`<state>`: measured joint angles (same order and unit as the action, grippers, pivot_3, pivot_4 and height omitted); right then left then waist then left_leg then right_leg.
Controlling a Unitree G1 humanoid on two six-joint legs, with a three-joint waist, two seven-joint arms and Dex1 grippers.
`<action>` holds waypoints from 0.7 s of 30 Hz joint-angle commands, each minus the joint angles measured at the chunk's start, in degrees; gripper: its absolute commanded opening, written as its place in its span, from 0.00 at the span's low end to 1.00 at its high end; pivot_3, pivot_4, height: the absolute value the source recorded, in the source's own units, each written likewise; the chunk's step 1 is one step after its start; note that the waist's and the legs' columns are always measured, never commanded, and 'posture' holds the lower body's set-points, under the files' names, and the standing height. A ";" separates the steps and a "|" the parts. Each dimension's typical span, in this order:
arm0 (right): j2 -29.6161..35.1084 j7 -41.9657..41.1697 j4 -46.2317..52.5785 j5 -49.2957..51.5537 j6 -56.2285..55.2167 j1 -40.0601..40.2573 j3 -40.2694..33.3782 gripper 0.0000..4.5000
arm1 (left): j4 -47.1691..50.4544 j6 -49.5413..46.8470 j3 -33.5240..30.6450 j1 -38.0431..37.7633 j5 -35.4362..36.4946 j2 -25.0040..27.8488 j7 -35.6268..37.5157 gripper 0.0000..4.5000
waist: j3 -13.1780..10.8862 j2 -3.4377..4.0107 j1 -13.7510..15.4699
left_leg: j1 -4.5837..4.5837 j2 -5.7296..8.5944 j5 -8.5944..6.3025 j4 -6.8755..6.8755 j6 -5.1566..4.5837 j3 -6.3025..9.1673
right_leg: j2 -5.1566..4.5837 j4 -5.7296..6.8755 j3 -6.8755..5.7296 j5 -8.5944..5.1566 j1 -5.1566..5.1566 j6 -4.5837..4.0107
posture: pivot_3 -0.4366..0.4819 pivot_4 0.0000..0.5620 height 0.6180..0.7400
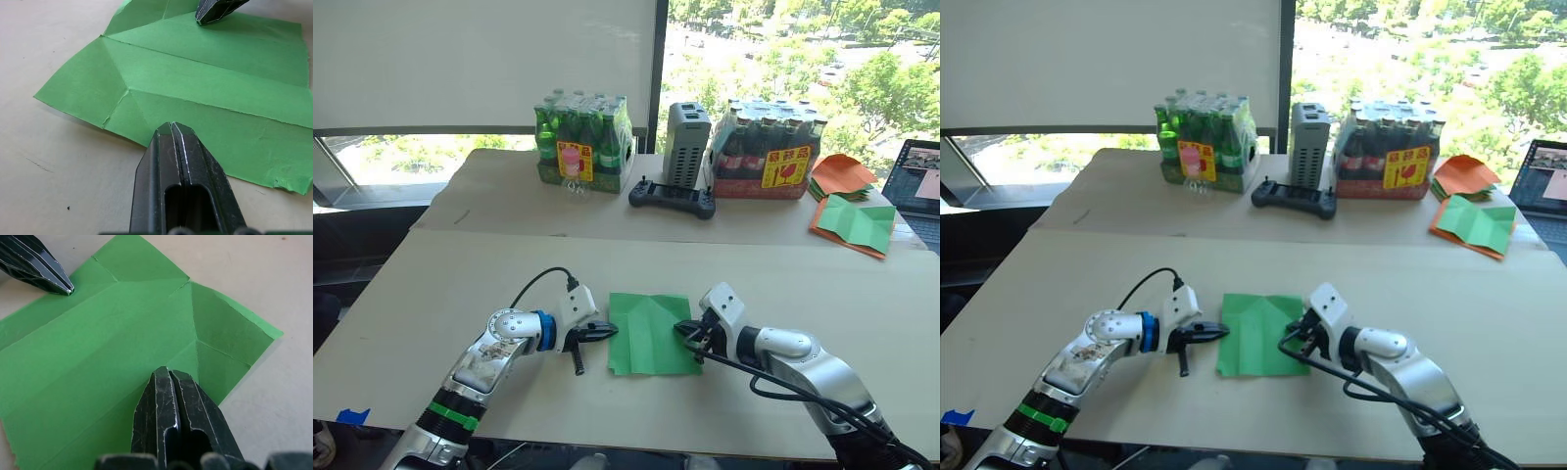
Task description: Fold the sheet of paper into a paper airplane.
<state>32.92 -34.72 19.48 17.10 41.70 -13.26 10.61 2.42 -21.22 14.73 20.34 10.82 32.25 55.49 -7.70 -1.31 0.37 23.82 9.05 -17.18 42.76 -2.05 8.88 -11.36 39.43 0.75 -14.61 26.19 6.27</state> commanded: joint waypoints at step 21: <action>-5.58 4.65 -1.59 5.93 7.47 -4.52 -11.45 0.63 | 13.13 -6.93 -6.21 -1.77 7.18 2.10 -0.19 0.00 | 0.00 0.01 -0.08 | 0.02 0.00 0.00 -0.01 0.00 0.00 | 0.00 0.06 0.02 0.00 0.07 0.00 | 0.48 0.27 0.47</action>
<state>28.05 -30.46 17.77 21.70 48.29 -16.92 0.34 13.46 -27.91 9.18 18.84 17.12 33.99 55.60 -7.70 -1.30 0.29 23.84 9.05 -17.17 42.75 -2.05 8.87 -11.35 39.50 0.77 -14.61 26.26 6.27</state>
